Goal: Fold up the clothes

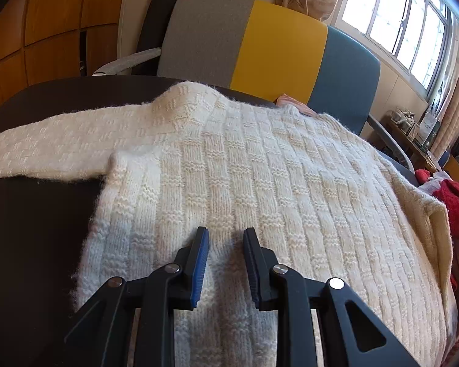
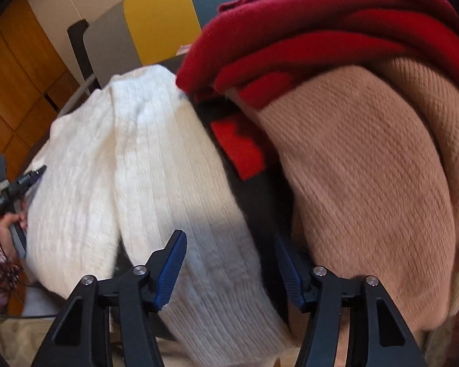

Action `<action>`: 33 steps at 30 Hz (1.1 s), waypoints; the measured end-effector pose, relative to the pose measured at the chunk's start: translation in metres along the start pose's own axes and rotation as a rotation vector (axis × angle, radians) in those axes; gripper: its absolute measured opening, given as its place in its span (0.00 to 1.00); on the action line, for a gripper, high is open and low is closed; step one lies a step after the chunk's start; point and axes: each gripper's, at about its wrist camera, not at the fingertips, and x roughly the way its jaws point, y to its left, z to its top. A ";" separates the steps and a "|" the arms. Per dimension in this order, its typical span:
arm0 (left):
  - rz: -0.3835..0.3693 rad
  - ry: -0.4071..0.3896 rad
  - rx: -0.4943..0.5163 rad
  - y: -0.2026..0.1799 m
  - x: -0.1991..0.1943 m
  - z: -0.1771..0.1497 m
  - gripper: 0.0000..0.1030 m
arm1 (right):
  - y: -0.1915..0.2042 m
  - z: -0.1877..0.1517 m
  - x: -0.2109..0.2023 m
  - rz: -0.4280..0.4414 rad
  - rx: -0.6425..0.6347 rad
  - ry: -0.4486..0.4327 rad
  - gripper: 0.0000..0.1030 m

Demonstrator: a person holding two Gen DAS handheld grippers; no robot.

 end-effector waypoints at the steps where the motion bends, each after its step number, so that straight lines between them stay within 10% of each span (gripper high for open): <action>1: -0.002 0.000 -0.001 0.000 0.001 0.000 0.22 | 0.001 -0.002 0.001 -0.014 -0.013 0.011 0.58; 6: -0.004 -0.001 -0.006 0.005 -0.001 -0.001 0.22 | 0.011 -0.006 0.003 -0.070 -0.106 0.013 0.48; 9: -0.005 -0.001 -0.008 0.008 -0.002 -0.001 0.22 | 0.023 -0.002 0.001 -0.034 -0.144 0.031 0.15; 14: -0.008 -0.002 -0.013 0.013 -0.003 -0.002 0.22 | 0.050 0.021 -0.027 -0.066 -0.278 -0.015 0.11; 29: -0.003 -0.002 -0.015 0.012 -0.006 -0.002 0.23 | 0.083 0.261 -0.178 -0.581 -0.499 -0.564 0.00; 31: -0.005 -0.003 -0.016 0.013 -0.006 -0.001 0.23 | 0.064 0.286 -0.184 -0.519 -0.433 -0.535 0.00; 33: -0.006 -0.003 -0.018 0.013 -0.005 -0.001 0.22 | 0.044 0.290 -0.175 -0.272 -0.336 -0.400 0.01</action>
